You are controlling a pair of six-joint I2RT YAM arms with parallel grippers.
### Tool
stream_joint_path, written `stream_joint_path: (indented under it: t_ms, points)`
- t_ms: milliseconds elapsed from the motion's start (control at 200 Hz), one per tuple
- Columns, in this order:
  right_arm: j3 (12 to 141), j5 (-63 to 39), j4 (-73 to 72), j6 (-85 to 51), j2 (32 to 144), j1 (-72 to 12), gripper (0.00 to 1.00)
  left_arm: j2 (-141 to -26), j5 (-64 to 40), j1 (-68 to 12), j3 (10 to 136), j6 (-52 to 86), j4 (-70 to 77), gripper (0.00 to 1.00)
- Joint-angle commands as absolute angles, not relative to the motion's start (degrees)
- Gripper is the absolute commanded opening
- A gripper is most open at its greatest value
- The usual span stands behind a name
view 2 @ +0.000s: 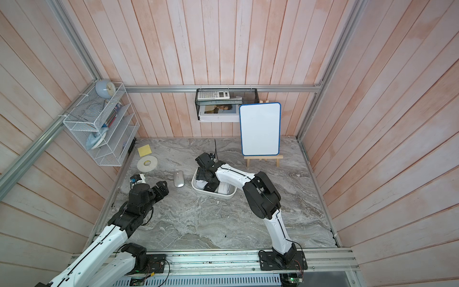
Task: Take out the mouse from the storage box
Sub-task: Pick up the mouse from the storage box.
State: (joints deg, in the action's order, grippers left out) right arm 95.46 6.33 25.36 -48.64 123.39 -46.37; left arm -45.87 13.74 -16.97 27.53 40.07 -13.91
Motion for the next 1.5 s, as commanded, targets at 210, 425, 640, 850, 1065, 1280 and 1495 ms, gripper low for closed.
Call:
stream_joint_path:
  t_ms: [210, 425, 640, 850, 1065, 1280, 1495]
  points:
    - [99.19, 3.9, 22.81, -52.7, 128.02, -46.33, 0.74, -44.91, 11.8, -16.79, 26.74, 40.59, -14.07, 0.93]
    - [99.23, 3.28, 20.37, -54.09, 129.0, -46.23, 0.66, -44.87, 10.57, -16.77, 26.72, 40.83, -13.8, 0.93]
    - [99.77, 4.73, 21.29, -54.23, 128.68, -46.7, 0.62, -44.77, 9.12, -16.77, 26.66, 41.46, -13.24, 0.94]
    - [99.88, 5.1, 21.52, -55.17, 129.15, -47.49, 0.7, -45.27, 8.67, -16.79, 26.9, 41.48, -13.2, 0.94]
    - [100.6, 5.45, 22.08, -55.8, 129.5, -48.47, 0.65, -45.13, 8.01, -16.71, 26.91, 41.66, -13.27, 0.94]
    - [100.29, 5.8, 21.65, -55.99, 128.6, -48.47, 0.56, -44.67, 7.91, -16.7, 27.15, 41.7, -13.86, 0.94]
    - [100.33, 5.93, 21.51, -54.94, 127.28, -48.51, 0.47, -44.61, 8.21, -16.73, 26.98, 41.75, -13.84, 0.95]
